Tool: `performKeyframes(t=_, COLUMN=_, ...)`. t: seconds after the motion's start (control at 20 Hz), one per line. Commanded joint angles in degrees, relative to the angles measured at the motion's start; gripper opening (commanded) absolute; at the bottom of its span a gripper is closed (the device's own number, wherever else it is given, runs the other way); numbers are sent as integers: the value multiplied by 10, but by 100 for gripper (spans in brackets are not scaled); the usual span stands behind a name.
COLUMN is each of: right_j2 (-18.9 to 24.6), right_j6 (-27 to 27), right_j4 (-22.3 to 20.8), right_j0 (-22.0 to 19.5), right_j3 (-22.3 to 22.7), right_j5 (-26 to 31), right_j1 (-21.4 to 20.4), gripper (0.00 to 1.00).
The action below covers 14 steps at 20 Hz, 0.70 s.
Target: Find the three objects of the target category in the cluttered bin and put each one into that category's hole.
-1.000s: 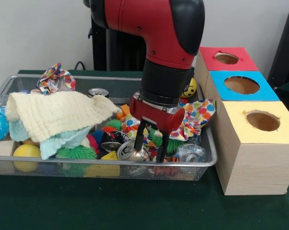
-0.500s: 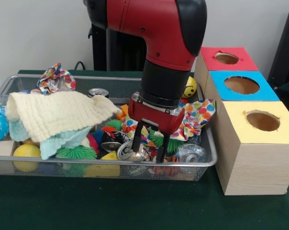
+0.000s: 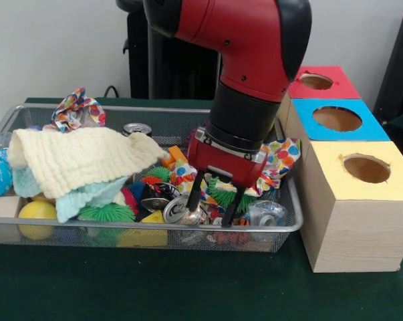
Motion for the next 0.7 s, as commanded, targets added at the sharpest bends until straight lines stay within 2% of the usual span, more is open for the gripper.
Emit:
performKeyframes(t=0.05, right_j2=62, right_j6=-25, right_j4=-23, right_j0=21, right_j3=36, right_j5=49, right_j1=2, gripper=100)
performKeyframes(t=0.2, right_j2=62, right_j6=-12, right_j4=-13, right_j0=25, right_j3=70, right_j5=58, right_j1=-28, gripper=100)
performKeyframes(t=0.4, right_j2=56, right_j6=2, right_j4=-2, right_j0=28, right_j3=93, right_j5=74, right_j1=-52, gripper=100)
performKeyframes(t=0.55, right_j2=61, right_j6=-9, right_j4=4, right_j0=22, right_j3=119, right_j5=93, right_j1=-80, gripper=100)
performKeyframes(t=0.7, right_j2=66, right_j6=-3, right_j4=3, right_j0=19, right_j3=133, right_j5=74, right_j1=-82, gripper=100)
